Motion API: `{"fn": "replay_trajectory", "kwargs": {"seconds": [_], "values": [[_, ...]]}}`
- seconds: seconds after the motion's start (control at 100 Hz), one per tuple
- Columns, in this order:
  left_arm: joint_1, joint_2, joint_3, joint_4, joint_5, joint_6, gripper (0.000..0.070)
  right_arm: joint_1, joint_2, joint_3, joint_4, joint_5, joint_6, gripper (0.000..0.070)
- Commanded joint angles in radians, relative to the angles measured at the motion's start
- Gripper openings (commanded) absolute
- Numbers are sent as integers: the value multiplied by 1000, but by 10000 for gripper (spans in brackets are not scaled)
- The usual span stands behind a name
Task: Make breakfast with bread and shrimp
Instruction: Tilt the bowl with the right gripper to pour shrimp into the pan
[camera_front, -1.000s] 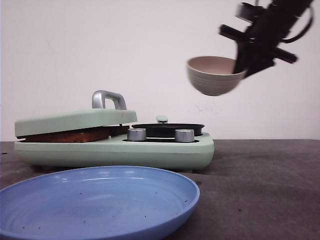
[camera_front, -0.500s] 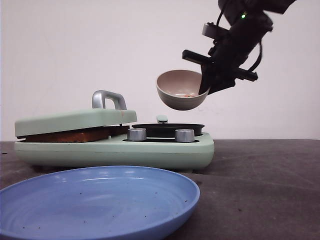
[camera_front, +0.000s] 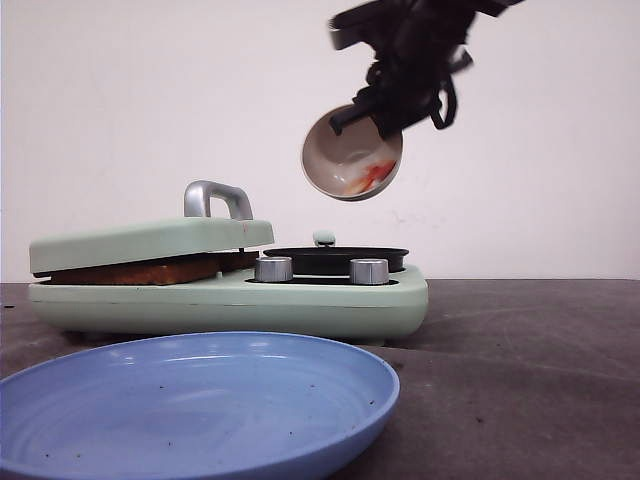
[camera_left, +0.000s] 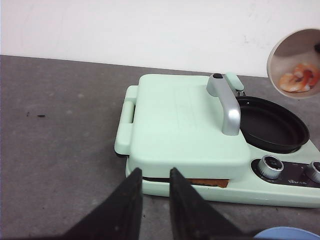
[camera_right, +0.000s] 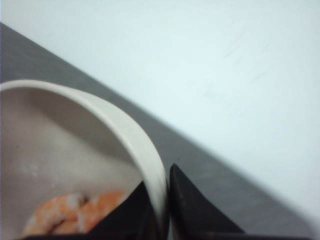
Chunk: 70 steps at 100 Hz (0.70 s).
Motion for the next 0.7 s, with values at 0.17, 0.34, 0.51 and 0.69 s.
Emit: {"fn": "replay_trajectory", "kwargs": {"seconds": [0.17,0.34,0.51,0.69], "values": [[0,1,0,8,12,-3,34,64,17,16,202,148,-465,0],[0,1,0,8,12,-4,34,90,17,16,241,167,-669,0],[0,1,0,8,12,-15,33,89,23,16,323,164,-797,0],[0,1,0,10,12,-15,33,89,23,16,330,164,-852,0]]}}
